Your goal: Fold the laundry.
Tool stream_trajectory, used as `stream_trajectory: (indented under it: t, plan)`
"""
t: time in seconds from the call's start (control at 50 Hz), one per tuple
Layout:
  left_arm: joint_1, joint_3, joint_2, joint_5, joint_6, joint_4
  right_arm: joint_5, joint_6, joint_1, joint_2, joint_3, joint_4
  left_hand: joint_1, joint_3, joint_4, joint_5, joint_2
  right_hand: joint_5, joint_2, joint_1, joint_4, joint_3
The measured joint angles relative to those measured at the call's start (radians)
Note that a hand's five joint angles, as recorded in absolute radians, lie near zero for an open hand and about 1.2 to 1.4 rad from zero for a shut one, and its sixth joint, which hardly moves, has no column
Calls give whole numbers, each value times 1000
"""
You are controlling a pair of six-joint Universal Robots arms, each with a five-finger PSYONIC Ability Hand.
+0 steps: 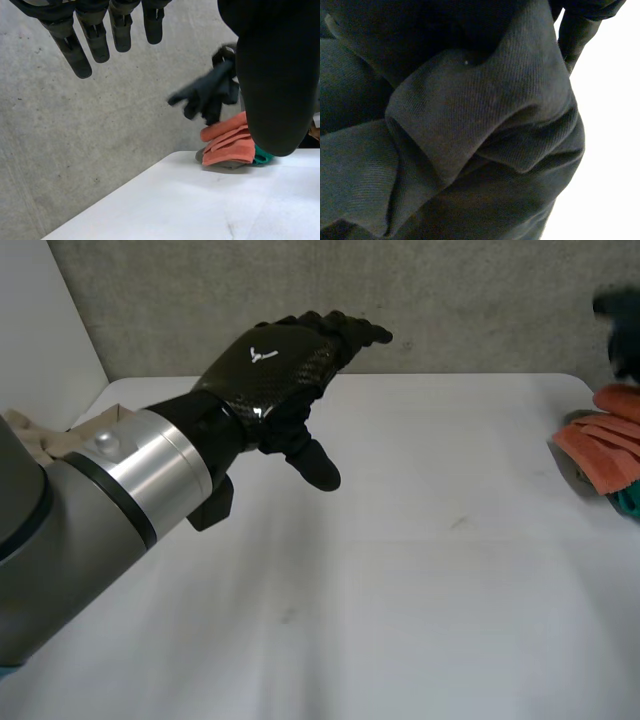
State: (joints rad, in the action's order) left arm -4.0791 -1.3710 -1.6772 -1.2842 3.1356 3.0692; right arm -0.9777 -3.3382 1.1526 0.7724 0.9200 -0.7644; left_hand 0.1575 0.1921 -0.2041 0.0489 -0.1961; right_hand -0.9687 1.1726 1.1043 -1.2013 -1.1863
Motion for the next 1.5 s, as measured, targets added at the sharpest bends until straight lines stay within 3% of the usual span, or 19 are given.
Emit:
stream_trajectory:
  t: [0.16, 0.28, 0.6, 0.78, 0.9, 1.12, 1.14, 1.18, 1.26, 1.4, 1.5]
  plan:
    - [14, -42, -26, -3, -13, 52, 231, -59, -131, -283, -9, -159, 0, 0, 0, 0, 0, -35, 0, 0, -7, -2]
    - [21, -45, -40, -4, -16, 62, 349, -58, -161, -344, 16, -171, 0, 0, 0, 0, 0, -68, 0, 0, -13, -7]
    - [35, -39, -32, -7, -15, 59, 231, -101, -134, -213, 79, -212, 0, 0, 0, 0, 0, -72, 3, 0, -14, -6]
    - [35, -28, -31, -11, -12, 56, 194, -283, -96, -113, 97, -417, 0, 0, 0, 0, 0, -72, 4, 0, -14, -7]
    - [38, -21, -38, -21, -12, 51, 240, -337, -105, -200, 76, -526, 0, 0, 0, 0, 0, -72, 4, 0, -14, -6]
    - [62, -20, -80, -45, -3, 49, 351, -282, -171, -350, 42, -527, 0, 0, 0, 0, 0, -57, -2, 0, 5, 4]
    - [64, -20, -83, -47, -1, 50, 354, -282, -177, -350, 46, -527, 0, 0, 0, 0, 0, 32, -74, -60, 92, 84]
    - [67, -19, -90, -49, 4, 50, 352, -286, -187, -340, 58, -521, 0, 0, 0, 0, 0, 410, -494, -450, 462, 491]
    - [73, -15, -94, -52, 9, 49, 341, -292, -200, -303, 88, -481, 0, 0, 0, 0, 0, 829, -922, -863, 934, 929]
    - [81, -13, -85, -61, 13, 41, 356, -237, -236, -169, 171, -283, 0, 0, 0, 0, 0, 919, -959, -879, 988, 978]
    - [80, -17, -70, -64, 13, 37, 357, -63, -267, -72, 236, -133, 0, 0, 0, 0, 0, 921, -959, -879, 988, 978]
